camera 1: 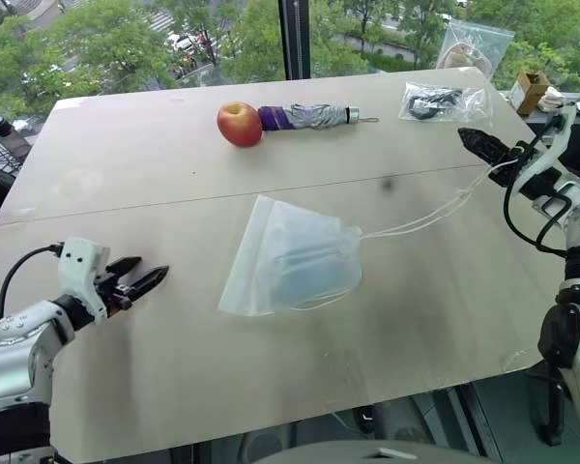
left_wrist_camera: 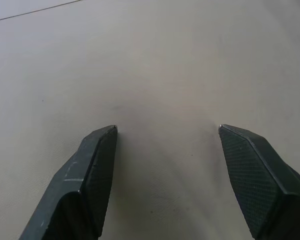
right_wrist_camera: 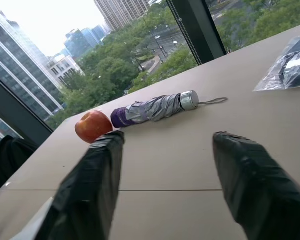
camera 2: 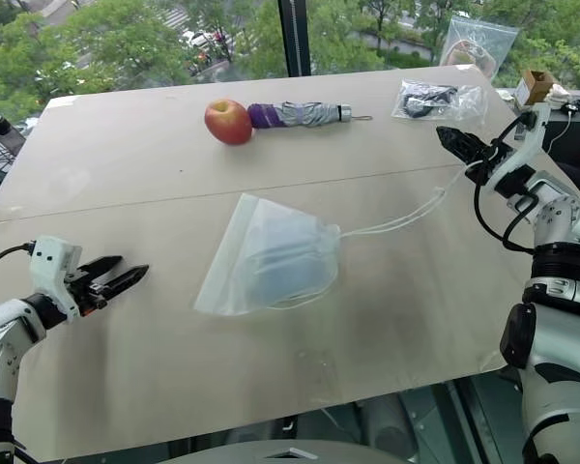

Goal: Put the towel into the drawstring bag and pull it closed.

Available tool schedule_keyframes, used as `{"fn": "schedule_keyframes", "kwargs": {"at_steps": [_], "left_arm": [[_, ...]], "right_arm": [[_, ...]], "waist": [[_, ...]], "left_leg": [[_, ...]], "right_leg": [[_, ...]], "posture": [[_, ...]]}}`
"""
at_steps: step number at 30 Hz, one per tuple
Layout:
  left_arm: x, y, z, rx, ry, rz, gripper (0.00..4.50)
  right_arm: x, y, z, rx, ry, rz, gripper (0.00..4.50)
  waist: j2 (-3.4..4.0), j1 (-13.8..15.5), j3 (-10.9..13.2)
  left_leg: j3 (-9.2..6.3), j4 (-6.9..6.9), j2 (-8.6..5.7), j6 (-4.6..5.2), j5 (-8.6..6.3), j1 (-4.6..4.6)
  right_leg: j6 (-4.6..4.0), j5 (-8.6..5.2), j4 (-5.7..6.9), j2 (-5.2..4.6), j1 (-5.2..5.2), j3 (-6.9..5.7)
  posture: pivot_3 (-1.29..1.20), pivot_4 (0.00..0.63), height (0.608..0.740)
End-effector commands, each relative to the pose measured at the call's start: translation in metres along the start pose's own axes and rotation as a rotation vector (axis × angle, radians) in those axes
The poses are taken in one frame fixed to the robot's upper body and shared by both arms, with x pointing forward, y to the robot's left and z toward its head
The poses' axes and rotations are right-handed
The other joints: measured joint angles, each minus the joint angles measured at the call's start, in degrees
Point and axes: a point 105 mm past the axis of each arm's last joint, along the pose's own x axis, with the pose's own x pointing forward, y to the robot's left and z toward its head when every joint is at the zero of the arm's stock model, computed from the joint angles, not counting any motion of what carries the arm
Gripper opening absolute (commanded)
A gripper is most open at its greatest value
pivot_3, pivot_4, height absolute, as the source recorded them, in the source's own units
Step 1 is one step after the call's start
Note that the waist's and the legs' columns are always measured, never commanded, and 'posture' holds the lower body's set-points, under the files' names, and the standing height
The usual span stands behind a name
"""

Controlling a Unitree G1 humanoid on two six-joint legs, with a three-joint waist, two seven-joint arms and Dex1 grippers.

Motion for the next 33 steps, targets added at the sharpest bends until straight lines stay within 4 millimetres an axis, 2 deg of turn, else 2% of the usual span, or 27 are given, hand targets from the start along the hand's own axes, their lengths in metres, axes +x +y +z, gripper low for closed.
{"fn": "schedule_keyframes", "kwargs": {"at_steps": [1, 4, 10, 12, 16, 18, 24, 28, 31, 33], "left_arm": [[-0.002, 0.001, 0.010, 0.027, -0.029, 0.005, 3.32], [-0.001, 0.002, 0.011, 0.030, -0.029, 0.004, 3.32], [0.003, 0.000, 0.010, 0.032, -0.027, -0.001, 3.32], [0.005, -0.001, 0.010, 0.029, -0.029, -0.002, 3.32], [0.007, -0.002, 0.008, 0.025, -0.029, -0.002, 3.32], [0.008, -0.002, 0.008, 0.023, -0.029, 0.002, 3.32], [0.012, -0.002, 0.006, 0.016, -0.037, 0.014, 3.32], [0.014, -0.004, 0.005, 0.015, -0.042, 0.014, 3.32], [0.014, -0.003, 0.005, 0.012, -0.045, 0.025, 3.32], [0.015, -0.004, 0.005, 0.011, -0.046, 0.028, 3.32]], "right_arm": [[-0.004, 0.004, 0.007, -0.227, 0.048, 0.012, 2.55], [-0.005, 0.004, 0.001, -0.404, 0.104, 0.018, 2.55], [-0.008, 0.012, -0.013, -0.979, 0.269, 0.108, 2.55], [-0.007, 0.017, -0.011, -1.104, 0.270, 0.144, 2.55], [-0.003, 0.027, 0.009, -1.441, 0.240, 0.174, 2.55], [0.000, 0.032, 0.023, -1.633, 0.201, 0.166, 2.55], [0.006, 0.051, 0.061, -2.064, 0.031, 0.120, 2.55], [0.005, 0.065, 0.073, -2.232, -0.097, 0.125, 2.55], [0.003, 0.086, 0.077, -2.354, -0.251, 0.185, 2.55], [0.001, 0.100, 0.078, -2.348, -0.365, 0.216, 2.55]], "waist": [[0.00, 0.0, 0.0], [0.00, 0.0, 0.0], [0.01, -0.2, 0.0], [0.01, -0.2, 0.0], [0.02, -0.3, 0.0], [0.03, -0.3, 0.0], [0.03, -0.3, 0.0], [0.03, -0.1, 0.0], [0.04, -0.2, 0.0], [0.04, -0.2, 0.0]], "left_leg": [[0.00, 0.00, 0.00, 0.00, 0.00, 0.00], [-0.01, 0.00, 0.00, 0.00, 0.00, 0.00], [0.02, 0.04, -0.01, 0.00, 0.00, 0.00], [0.02, 0.05, -0.01, 0.00, 0.00, 0.00], [0.02, 0.07, 0.00, -0.01, 0.00, 0.03], [0.04, 0.08, -0.01, -0.02, 0.01, 0.04], [0.06, 0.04, -0.03, -0.02, 0.01, 0.05], [0.06, 0.03, -0.04, -0.03, 0.01, 0.04], [0.12, 0.04, -0.05, -0.03, 0.01, 0.05], [0.13, 0.05, -0.06, -0.03, 0.01, 0.06]], "right_leg": [[0.00, 0.00, 0.00, 0.00, 0.00, 0.00], [0.00, 0.00, 0.01, 0.00, 0.00, -0.02], [0.02, 0.00, 0.02, -0.01, 0.00, 0.01], [0.02, 0.01, 0.02, -0.01, 0.00, 0.01], [0.02, 0.01, 0.05, 0.00, 0.00, 0.03], [0.01, 0.01, 0.05, 0.00, -0.01, 0.04], [0.00, 0.00, 0.01, -0.02, -0.01, 0.07], [-0.02, -0.01, 0.00, -0.04, -0.02, 0.09], [-0.09, -0.04, 0.01, -0.05, -0.03, 0.17], [-0.24, -0.13, 0.01, -0.05, -0.02, 0.19]], "posture": [[0.00, 0.150, 0.740], [0.00, 0.150, 0.740], [0.00, 0.150, 0.740], [0.00, 0.150, 0.740], [0.00, 0.150, 0.740], [0.00, 0.150, 0.740], [0.00, 0.150, 0.740], [0.00, 0.150, 0.740], [0.00, 0.150, 0.740], [0.00, 0.150, 0.740]]}}
